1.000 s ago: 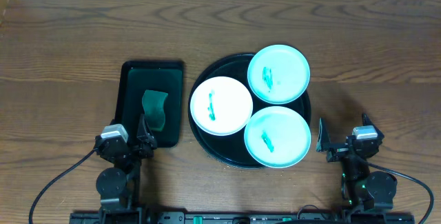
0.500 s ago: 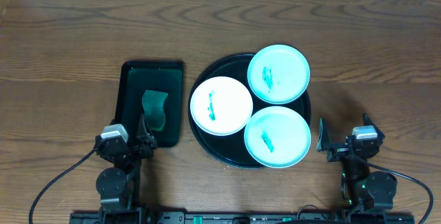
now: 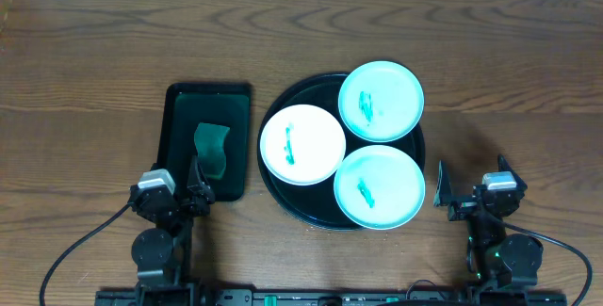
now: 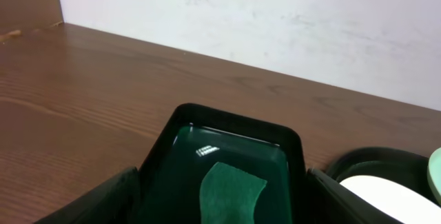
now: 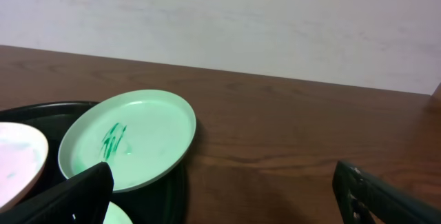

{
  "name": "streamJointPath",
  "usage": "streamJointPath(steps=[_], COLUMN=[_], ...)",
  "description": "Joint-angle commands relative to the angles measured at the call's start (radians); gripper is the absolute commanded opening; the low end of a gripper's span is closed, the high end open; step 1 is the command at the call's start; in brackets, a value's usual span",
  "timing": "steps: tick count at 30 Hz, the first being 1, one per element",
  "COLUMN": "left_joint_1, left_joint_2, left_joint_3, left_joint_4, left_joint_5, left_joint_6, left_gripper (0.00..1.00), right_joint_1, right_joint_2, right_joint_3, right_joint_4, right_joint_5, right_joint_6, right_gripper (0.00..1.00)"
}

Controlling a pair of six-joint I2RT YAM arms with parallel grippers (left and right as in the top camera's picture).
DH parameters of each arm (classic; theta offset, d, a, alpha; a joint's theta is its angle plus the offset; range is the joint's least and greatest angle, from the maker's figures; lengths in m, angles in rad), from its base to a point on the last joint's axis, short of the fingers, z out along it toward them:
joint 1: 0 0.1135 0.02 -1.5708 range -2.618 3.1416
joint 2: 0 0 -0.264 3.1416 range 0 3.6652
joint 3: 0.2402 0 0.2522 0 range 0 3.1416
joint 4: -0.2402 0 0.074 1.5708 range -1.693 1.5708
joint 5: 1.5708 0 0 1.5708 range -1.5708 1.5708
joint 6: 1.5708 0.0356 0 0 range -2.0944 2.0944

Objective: Clean dirty plates on tray and stack at the side

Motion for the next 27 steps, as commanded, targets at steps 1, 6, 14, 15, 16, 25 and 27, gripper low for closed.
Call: streamJointPath(steps=[1,6,14,15,16,25,27], left_joint_1=[0.006,0.006,0.006,0.006,0.006,0.006,0.006], left_joint_2=[0.028,0.072,0.269,0.304,0.338,0.665,0.738], left_joint_3=[-0.033,-0.004,0.149,0.183,0.224,0.672,0.772], left_joint_4=[-0.011,-0.012,-0.024,-0.04,-0.068,-0.375,-0.472], left_joint_5=[-0.028,-0.028,-0.025,-0.019,-0.011,0.09,0.115], left_joint_6=[0.006,0.006,0.006,0.006,0.006,0.006,0.006], left_gripper=[0.75,0.75,0.75,0.75,0.75,0.76,0.75], right_joint_1=[-0.008,-0.008,-0.008,-0.008,-0.008,-0.008,-0.008], right_joint_2=[-0.005,-0.003,0.071,0.098,0.122,0.549,0.666], right_joint_3=[-0.003,-0.003,0.045,0.063,0.08,0.425,0.547], right_joint_4=[0.002,0.002,0.003,0.004,0.002,-0.077,-0.175], right_joint_5=[0.01,-0.032,-0.069,-0.085,-0.1,-0.206,-0.213], right_joint_6=[-0.013,0.002,0.076,0.078,0.077,0.077,0.077], right_gripper=[0.99,0.99,0.99,0.99,0.99,0.99,0.99])
